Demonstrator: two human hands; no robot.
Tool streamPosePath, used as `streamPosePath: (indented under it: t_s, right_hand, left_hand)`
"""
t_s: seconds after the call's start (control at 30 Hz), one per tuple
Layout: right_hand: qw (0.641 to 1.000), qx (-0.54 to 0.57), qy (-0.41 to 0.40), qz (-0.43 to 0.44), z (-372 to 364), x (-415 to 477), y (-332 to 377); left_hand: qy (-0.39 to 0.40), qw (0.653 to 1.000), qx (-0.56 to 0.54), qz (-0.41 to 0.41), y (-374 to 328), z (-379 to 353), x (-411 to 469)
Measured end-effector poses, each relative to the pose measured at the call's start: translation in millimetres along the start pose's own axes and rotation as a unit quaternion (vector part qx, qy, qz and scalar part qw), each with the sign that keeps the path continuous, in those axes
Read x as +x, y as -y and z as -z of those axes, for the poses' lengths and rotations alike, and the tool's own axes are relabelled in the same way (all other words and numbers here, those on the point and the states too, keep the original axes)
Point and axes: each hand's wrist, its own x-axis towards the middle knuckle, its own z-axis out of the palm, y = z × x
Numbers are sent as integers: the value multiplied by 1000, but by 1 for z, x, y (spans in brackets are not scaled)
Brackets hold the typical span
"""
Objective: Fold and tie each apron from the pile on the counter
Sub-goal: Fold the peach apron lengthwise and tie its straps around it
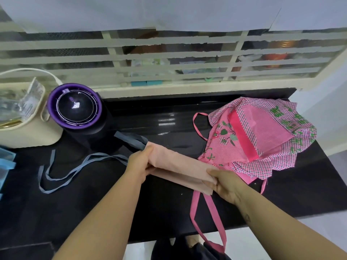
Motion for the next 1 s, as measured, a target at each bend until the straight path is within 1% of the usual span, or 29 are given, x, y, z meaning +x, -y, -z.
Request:
streamPosePath:
  t_s: [0.1,0.27,0.37,0.47,0.53,0.57,0.6,0.67,0.77,0.83,0.9,0.93,0.97,1.0]
  right_hand:
    - [997,-74,-14,21,3,4,-3]
    - [975,-207,-55,65,8,4,-8]
    - [955,-269,-76,101,7,1,-12]
    - [924,-337,-117,138,7,2,-20]
    - [908,-368,-122,157,7,2,-24]
    - [897,-389,-122,170,6,0,-24]
    - [885,-411,-125,180,4,-2,-25]
    - [860,-443,-137,212,2,-2,-28]
    - [837,-464,-144,252,1,-2,-35]
    - [833,-459,-155,269,2,-2,-42]
    - [831,-442,-165,294,4,-4,-47]
    - [814,-455,-170,319,6,-6,-49]
    - [773,-493,-181,356,8,-8,-50]
    - [712,-546,-189,398,9,-7,-50]
  left_hand:
    - [-36,998,53,-24,0,4,3]
    - [-73,980,166,-75,9,6,3]
    - [-78,975,180,-108,9,6,3]
    - [-61,977,163,-121,10,8,2]
    - [-52,971,184,-143,10,10,2]
    - [-51,962,218,-158,9,11,2]
    - [-53,945,269,-180,7,10,1]
    - [-63,897,373,-229,2,8,0]
    - [-92,825,479,-285,1,3,-1]
    - [-103,784,525,-316,6,5,0]
    - [-110,765,534,-341,14,8,3]
    - [-115,765,526,-353,15,10,5]
    - [-117,773,512,-356,15,11,6]
    - [-116,786,495,-352,14,11,7]
